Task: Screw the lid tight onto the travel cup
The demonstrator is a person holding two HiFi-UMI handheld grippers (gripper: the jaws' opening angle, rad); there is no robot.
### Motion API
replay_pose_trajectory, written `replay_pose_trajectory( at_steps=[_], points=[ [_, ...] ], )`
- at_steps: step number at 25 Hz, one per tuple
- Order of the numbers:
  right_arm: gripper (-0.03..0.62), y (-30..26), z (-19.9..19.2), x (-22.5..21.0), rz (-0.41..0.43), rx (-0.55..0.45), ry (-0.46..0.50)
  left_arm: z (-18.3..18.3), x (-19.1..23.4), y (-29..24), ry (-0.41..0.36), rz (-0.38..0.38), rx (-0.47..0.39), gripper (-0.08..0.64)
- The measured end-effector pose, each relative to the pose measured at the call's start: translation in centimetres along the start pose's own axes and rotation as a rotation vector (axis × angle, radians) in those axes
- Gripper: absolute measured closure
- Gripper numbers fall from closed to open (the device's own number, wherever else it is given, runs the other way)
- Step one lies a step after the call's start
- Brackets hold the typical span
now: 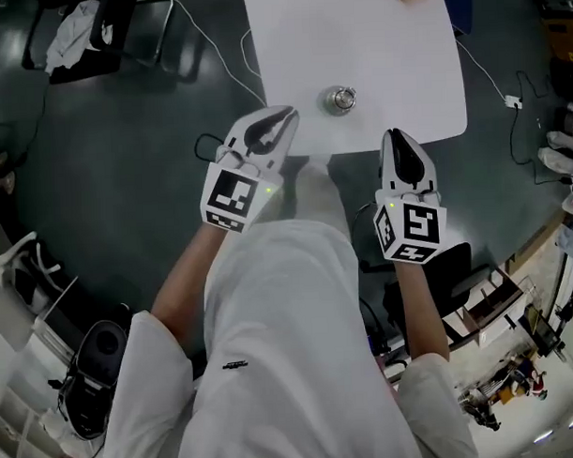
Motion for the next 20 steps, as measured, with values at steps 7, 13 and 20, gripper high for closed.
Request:
replay_pose_trajectory(
  at_steps=[7, 13, 20],
  points=[
    [0.592, 4.5, 0.9, 0.8, -0.099, -0.132, -0.102, 4.1, -0.2, 5.4, -0.044, 0.103, 0.017, 0.557],
    [0.594, 6.0, 1.8, 1.4, -0.138, -0.206, -0.153, 6.7, 0.2, 7.9, -0.016, 0.166, -0.002, 0.557],
    [0.594, 7.0, 2.3, 2.2, -0.107, -0.244, -0.162, 8.1, -0.1, 7.5, -0.053, 0.128, -0.026, 0.557]
  ],
)
Point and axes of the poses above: the fingertips, and each gripper's own axes: y backward along the fingers, x to its left, z out of its top, the point moved 7 cm from there along y, backward along the fingers, and after that the axes turned 13 degrees about -x, right-handed, at the moved point
